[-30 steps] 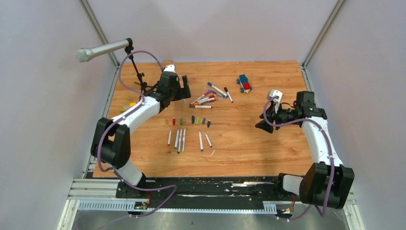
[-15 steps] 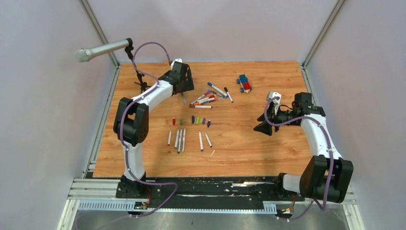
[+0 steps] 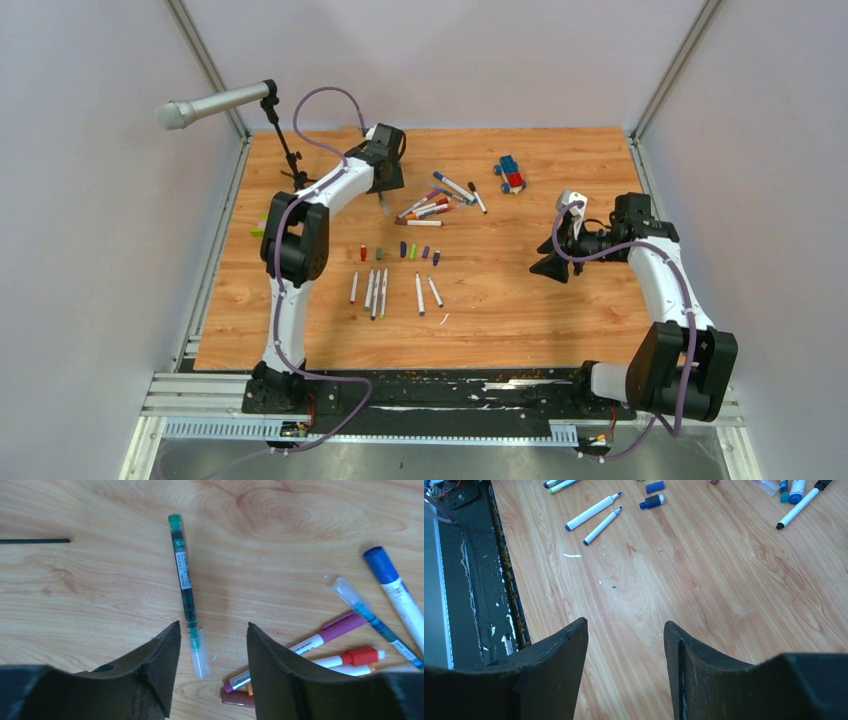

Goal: Open the pen caps
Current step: Pick up the pen from the center of the board.

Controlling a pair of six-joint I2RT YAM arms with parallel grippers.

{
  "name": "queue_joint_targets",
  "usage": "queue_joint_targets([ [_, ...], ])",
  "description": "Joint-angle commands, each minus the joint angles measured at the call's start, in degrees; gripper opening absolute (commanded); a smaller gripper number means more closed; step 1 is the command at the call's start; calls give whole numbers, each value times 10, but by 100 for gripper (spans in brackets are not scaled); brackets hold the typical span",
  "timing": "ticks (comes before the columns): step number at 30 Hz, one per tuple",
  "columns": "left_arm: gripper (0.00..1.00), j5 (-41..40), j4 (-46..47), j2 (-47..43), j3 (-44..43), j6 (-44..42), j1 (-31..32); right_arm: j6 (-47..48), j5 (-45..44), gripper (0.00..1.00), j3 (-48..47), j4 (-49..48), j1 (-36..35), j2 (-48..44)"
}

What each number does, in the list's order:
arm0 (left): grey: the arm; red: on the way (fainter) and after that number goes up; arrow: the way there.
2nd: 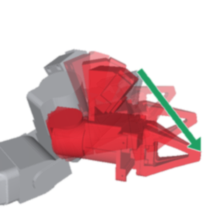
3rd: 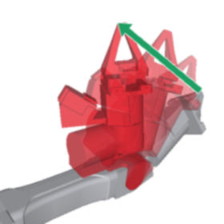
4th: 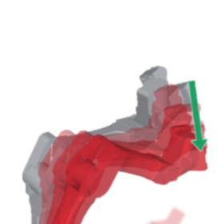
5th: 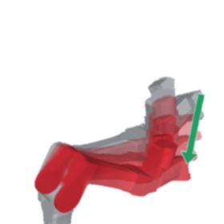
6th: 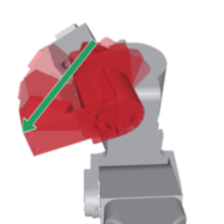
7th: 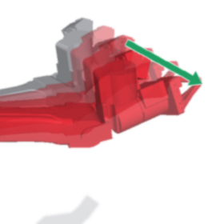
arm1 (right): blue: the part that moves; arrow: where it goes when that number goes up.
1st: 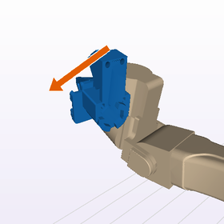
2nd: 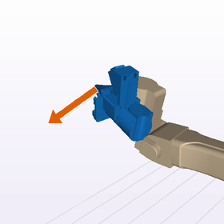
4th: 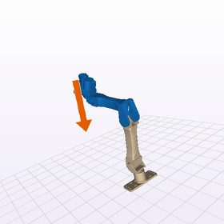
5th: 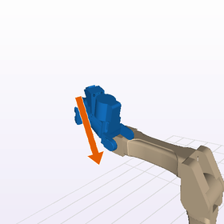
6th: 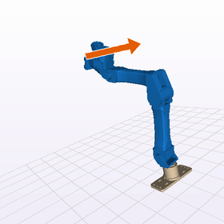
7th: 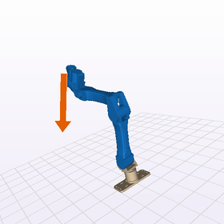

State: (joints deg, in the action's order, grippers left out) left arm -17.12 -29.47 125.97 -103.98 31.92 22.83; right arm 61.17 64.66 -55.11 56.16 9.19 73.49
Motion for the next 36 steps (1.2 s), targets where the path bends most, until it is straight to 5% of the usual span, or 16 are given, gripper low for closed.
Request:
queue_joint_targets([
  [1,55,-16,-24,14,-26,9,-2,11,27,58,-10,-4,5,3],
  [24,38,-26,-63,84,-68,1,-16,5,19,58,-10,-5,6,16],
  [28,28,-30,-70,85,-61,-10,-18,5,19,58,-10,-4,6,16],
  [34,0,-13,-75,70,-65,-40,-20,3,18,58,-8,-7,6,16],
  [36,0,-17,-67,45,-66,-57,-21,2,19,58,-6,-7,5,16],
])
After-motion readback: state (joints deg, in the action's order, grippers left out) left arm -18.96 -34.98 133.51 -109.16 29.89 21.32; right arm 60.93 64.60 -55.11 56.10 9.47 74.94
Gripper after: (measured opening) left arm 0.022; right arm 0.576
